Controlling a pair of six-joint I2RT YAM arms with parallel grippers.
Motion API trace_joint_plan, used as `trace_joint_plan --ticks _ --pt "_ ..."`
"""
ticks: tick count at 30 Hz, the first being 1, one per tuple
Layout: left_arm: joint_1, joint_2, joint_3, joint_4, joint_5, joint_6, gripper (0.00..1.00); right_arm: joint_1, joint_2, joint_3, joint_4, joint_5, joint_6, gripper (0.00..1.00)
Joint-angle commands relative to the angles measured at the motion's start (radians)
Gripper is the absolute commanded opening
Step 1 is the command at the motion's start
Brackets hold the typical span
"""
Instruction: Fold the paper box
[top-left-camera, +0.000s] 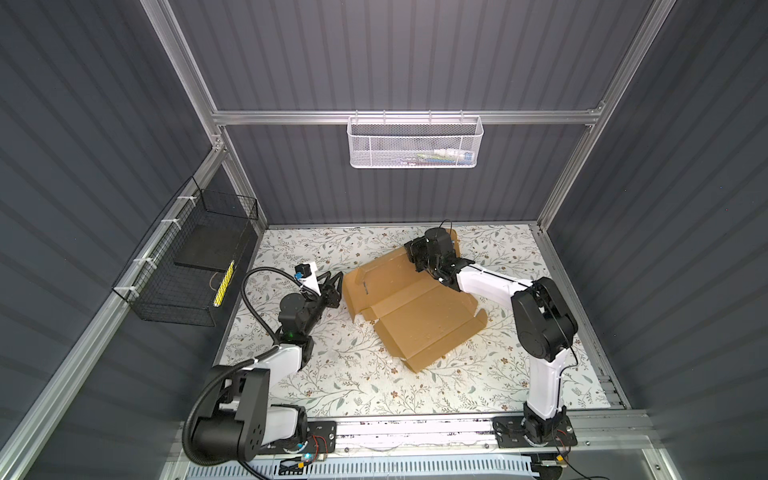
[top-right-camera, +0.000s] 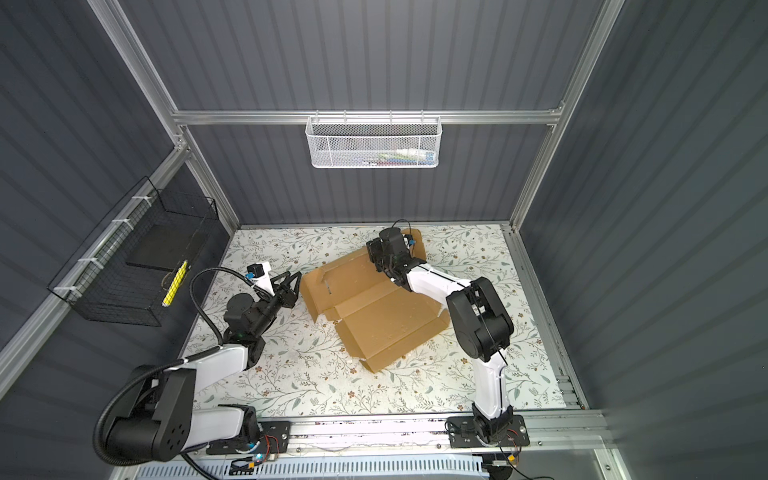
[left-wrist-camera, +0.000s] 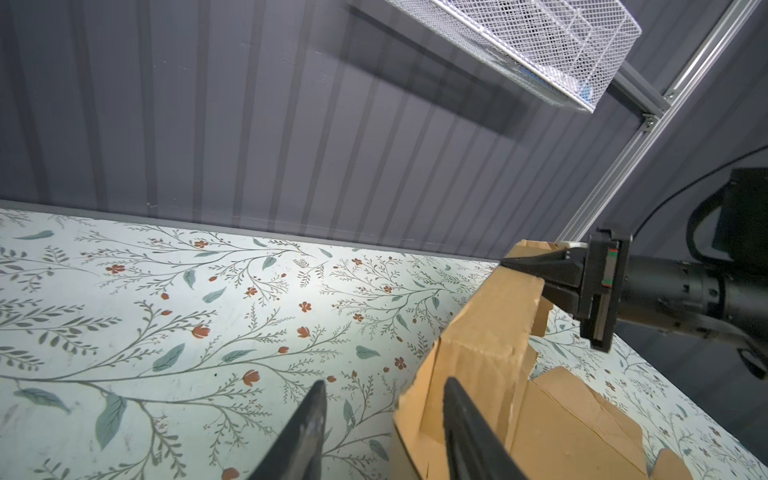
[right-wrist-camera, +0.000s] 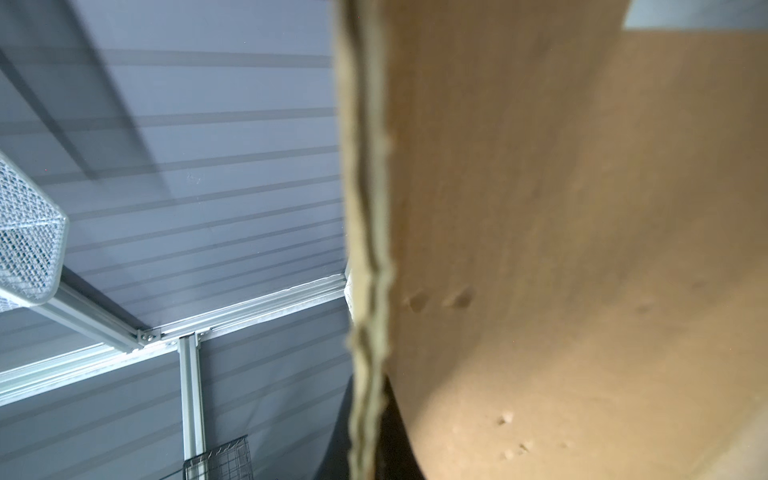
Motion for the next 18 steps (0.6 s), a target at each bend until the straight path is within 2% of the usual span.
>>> trace_joint_plan --ticks 1,5,9,13,18 --pt "-0.002 -0.094 0.065 -0.338 -0.066 0.055 0.47 0.006 -0.013 -0.045 0.125 -0.050 -0.005 0.02" --pt "0.001 -0.174 0.147 -0.606 -0.107 0.086 0.47 0.006 0.000 -0.087 0.207 -0.098 -0.002 0.01" --pt "0.002 -0.183 0.241 -0.851 -0.116 0.065 0.45 0.006 0.006 -0.131 0.267 -0.118 -0.003 0.01" --pt "0.003 -0.183 0.263 -0.962 -0.109 0.029 0.44 0.006 -0.001 -0.164 0.300 -0.124 -0.014 0.01" --pt "0.004 -0.170 0.243 -1.000 -0.103 0.014 0.40 0.004 -0.019 -0.181 0.309 -0.141 -0.037 0.01"
